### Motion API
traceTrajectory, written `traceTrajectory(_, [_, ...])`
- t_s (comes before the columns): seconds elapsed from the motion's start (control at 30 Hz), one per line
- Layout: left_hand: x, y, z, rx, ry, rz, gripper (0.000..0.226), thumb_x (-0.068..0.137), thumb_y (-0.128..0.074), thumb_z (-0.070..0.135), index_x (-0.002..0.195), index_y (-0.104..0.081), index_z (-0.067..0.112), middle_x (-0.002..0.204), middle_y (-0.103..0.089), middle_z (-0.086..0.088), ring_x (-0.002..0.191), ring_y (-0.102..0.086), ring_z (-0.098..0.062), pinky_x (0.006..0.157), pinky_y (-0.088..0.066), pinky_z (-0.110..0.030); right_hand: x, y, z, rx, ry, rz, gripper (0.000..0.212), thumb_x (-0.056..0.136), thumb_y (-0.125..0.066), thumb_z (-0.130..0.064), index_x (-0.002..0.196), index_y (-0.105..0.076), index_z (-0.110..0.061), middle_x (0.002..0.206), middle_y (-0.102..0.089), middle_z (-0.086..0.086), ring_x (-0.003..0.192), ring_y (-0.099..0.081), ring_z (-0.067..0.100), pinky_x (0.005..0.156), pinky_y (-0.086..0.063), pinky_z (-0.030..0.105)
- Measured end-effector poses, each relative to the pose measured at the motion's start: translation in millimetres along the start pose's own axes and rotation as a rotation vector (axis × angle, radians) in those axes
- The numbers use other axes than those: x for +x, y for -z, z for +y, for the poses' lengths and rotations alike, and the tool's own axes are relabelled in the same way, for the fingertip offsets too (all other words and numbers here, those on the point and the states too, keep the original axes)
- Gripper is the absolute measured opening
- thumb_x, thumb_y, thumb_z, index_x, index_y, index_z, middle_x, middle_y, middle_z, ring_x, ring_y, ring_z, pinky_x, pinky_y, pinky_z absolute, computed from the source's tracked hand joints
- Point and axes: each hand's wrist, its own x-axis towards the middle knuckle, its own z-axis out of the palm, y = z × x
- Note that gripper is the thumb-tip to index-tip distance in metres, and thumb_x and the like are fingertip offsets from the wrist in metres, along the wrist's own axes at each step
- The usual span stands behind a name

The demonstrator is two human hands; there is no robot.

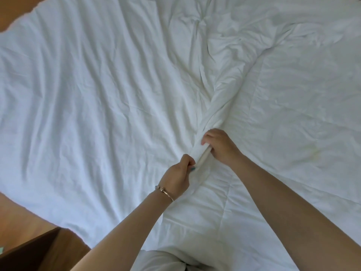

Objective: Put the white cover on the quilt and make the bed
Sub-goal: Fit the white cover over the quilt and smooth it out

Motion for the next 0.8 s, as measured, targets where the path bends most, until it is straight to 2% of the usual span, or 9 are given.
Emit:
traceTrajectory(0.1, [-10,21,-9,0.002,-0.007,0.074,0.007,0.098,-0.043,0.003,0.103,-0.046,0.007,0.066,-0.046,0.017,0.05,-0.044,-0.006,0.049,-0.031,-0.017,14,12,-5,0.076,-0.052,0.242,0.035,0.061,-0.067,0.017,0.087,-0.073,-0.005,0.109,-0.05,0.003,0.107,-0.049,0.025,0.087,-0.043,0.031])
traceTrajectory(0.2, [-15,40,-22,0.075,-0.009,0.134,0.016,0.097,-0.039,0.011,0.098,-0.036,0.027,0.065,-0.048,0.014,0.048,-0.043,-0.008,0.047,-0.031,-0.017,12,28,-17,0.052,0.022,0.393,0.026,0.061,-0.066,0.011,0.081,-0.073,-0.003,0.095,-0.058,0.007,0.095,-0.049,0.019,0.073,-0.051,0.031])
traceTrajectory(0.27, [-15,50,-27,0.116,-0.01,0.191,0.018,0.094,-0.036,0.015,0.091,-0.031,0.032,0.061,-0.046,0.011,0.046,-0.042,-0.014,0.045,-0.03,-0.019,3,36,-22,-0.028,0.098,0.411,0.022,0.061,-0.064,0.007,0.079,-0.072,-0.003,0.082,-0.062,0.008,0.085,-0.049,0.018,0.067,-0.051,0.03])
traceTrajectory(0.33, [-17,58,-24,0.118,-0.022,0.22,0.018,0.092,-0.036,0.015,0.089,-0.032,0.033,0.057,-0.042,0.014,0.044,-0.04,-0.011,0.044,-0.029,-0.017,-9,41,-28,-0.093,0.125,0.415,0.023,0.061,-0.06,0.006,0.079,-0.068,-0.004,0.077,-0.06,0.007,0.079,-0.047,0.02,0.066,-0.047,0.032])
traceTrajectory(0.43, [-27,54,-8,0.102,-0.113,0.197,0.01,0.091,-0.035,0.022,0.092,-0.036,0.032,0.053,-0.037,0.019,0.039,-0.034,-0.008,0.043,-0.024,-0.01,-18,48,-31,-0.168,0.023,0.413,0.026,0.054,-0.062,0.009,0.075,-0.06,-0.006,0.07,-0.053,0.005,0.069,-0.047,0.024,0.059,-0.044,0.033])
traceTrajectory(0.53, [-27,40,1,0.213,-0.156,0.199,0.013,0.089,-0.038,0.041,0.094,-0.042,0.028,0.053,-0.041,0.02,0.043,-0.039,-0.007,0.041,-0.028,-0.019,-19,46,-36,-0.184,-0.092,0.317,0.031,0.046,-0.072,0.007,0.068,-0.057,-0.008,0.064,-0.052,0.003,0.06,-0.051,0.024,0.045,-0.037,0.026])
traceTrajectory(0.63, [-7,26,7,0.534,0.027,0.095,0.039,0.085,-0.052,0.06,0.107,-0.053,0.027,0.086,-0.063,0.013,0.08,-0.059,-0.009,0.059,-0.039,-0.025,-19,38,-39,-0.194,-0.209,0.162,0.037,0.044,-0.083,-0.002,0.066,-0.055,-0.012,0.055,-0.053,-0.001,0.046,-0.053,0.021,0.041,-0.025,0.019])
traceTrajectory(0.7, [9,14,16,0.441,0.111,0.036,0.046,0.087,-0.057,0.051,0.125,-0.049,0.026,0.113,-0.06,0.008,0.105,-0.055,-0.015,0.08,-0.041,-0.027,-16,38,-38,-0.202,-0.274,0.155,0.038,0.046,-0.085,-0.007,0.061,-0.051,-0.014,0.049,-0.049,-0.003,0.039,-0.046,0.02,0.042,-0.018,0.016])
traceTrajectory(0.8, [32,-7,36,0.149,0.076,0.118,0.057,0.084,-0.069,0.04,0.129,-0.045,0.014,0.121,-0.051,0.001,0.104,-0.055,-0.019,0.088,-0.046,-0.031,-12,44,-34,-0.235,-0.238,0.191,0.036,0.047,-0.084,-0.009,0.06,-0.051,-0.014,0.056,-0.047,-0.005,0.051,-0.048,0.018,0.043,-0.011,0.014])
